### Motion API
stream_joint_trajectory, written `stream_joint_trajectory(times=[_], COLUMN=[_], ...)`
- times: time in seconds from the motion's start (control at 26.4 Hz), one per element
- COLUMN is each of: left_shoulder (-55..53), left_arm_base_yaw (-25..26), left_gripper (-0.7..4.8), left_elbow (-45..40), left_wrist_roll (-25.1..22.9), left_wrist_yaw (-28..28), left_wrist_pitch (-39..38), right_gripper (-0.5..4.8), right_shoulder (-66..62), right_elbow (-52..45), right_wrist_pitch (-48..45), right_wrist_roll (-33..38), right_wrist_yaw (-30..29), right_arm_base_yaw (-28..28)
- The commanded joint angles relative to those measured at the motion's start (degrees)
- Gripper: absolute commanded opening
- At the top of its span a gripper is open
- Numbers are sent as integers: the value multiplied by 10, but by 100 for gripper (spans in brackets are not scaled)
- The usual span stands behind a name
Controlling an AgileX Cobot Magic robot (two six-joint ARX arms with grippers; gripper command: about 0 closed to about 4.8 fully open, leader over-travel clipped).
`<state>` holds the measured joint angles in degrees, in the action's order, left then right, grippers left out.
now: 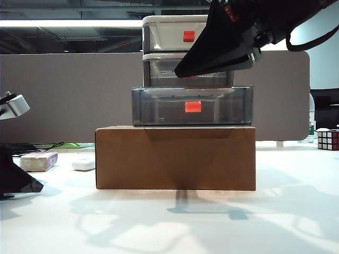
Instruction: Open the third layer of the drawer on the table, pick up the transparent tape on the table and put it in, and finally close the drawer.
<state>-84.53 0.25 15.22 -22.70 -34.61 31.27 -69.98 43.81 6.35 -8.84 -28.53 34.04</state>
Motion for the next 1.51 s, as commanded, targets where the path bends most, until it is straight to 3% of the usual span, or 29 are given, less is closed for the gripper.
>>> stream_joint_trajectory(times=[0.04, 0.11, 0.3, 0.53, 0.76, 0.95, 1.21, 1.51], left_shoulder=[31, 126, 281, 381, 279, 136, 106, 91], left_arm_base_yaw=[-2, -9, -62, -192, -369, -435, -454, -454], left_gripper=[106, 100, 97, 96, 88, 84, 79, 86], left_elbow=[-7, -7, -6, 40, 152, 239, 241, 241], left_wrist_roll=[16, 47, 47, 47, 25, 16, -22, -24], left_wrist_yaw=[-34, -45, -42, 19, 106, 106, 181, 181], left_wrist_pitch=[-29, -52, -85, -141, -139, -138, -148, -174], right_gripper=[-5, -5, -5, -5, -5, -5, -5, -5], right_shoulder=[3, 7, 20, 49, 127, 195, 238, 245], right_elbow=[3, 4, 4, 7, 7, 7, 7, 7], right_wrist_pitch=[-10, -11, -17, -21, -16, 11, 59, 61], right_wrist_roll=[-2, -2, -2, -2, 1, -3, -19, -21], right_wrist_yaw=[-1, -1, 3, 5, 32, 75, 94, 93], right_arm_base_yaw=[0, 0, 0, -3, -2, -3, -12, -18])
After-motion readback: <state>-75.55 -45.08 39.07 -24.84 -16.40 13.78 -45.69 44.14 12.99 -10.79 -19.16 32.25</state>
